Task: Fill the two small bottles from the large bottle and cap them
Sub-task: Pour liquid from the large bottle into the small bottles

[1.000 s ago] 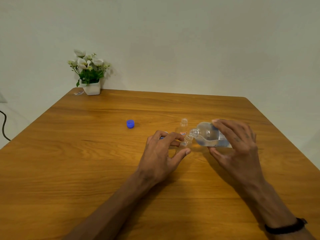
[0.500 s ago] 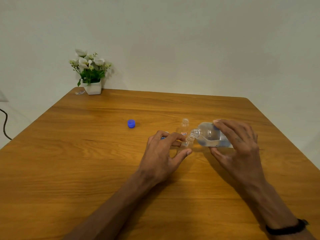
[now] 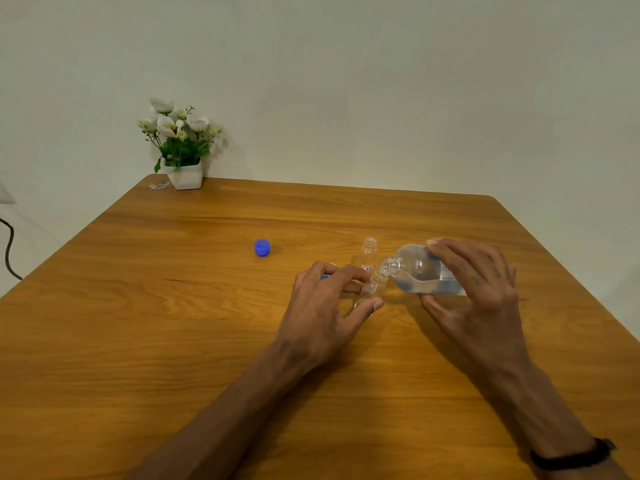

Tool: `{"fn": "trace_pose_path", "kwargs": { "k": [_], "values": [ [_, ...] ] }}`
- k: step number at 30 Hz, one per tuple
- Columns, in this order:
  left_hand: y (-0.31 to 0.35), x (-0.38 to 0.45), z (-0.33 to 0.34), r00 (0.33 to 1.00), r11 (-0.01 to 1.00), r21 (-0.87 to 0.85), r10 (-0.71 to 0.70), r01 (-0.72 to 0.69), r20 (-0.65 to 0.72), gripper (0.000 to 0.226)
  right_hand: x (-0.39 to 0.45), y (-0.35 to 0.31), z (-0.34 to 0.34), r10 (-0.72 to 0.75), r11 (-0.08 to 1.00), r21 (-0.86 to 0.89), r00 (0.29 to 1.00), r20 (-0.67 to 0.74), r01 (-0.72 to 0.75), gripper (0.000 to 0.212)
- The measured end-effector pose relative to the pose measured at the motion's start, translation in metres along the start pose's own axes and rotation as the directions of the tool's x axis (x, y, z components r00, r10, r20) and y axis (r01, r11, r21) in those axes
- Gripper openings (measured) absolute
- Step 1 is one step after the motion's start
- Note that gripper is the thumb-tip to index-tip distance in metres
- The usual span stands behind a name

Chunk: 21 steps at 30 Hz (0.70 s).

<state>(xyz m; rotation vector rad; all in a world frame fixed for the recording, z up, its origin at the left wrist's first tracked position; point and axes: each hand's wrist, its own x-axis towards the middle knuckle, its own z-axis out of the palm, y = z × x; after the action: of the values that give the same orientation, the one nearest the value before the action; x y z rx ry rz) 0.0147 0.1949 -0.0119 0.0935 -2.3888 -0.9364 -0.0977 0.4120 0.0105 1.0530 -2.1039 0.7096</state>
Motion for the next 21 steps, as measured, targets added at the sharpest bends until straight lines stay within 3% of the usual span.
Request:
{"fn": "trace_pose_path", "kwargs": {
  "k": [21],
  "values": [
    [-0.0017,0.0005,0.0017,1.0,1.0,0.012,0.004,-0.004,-0.006,0.041,-0.0001,0.003,0.0003,-0.014,1.0,0.012,1.0,-0.006,0.014,0.088]
  ]
}}
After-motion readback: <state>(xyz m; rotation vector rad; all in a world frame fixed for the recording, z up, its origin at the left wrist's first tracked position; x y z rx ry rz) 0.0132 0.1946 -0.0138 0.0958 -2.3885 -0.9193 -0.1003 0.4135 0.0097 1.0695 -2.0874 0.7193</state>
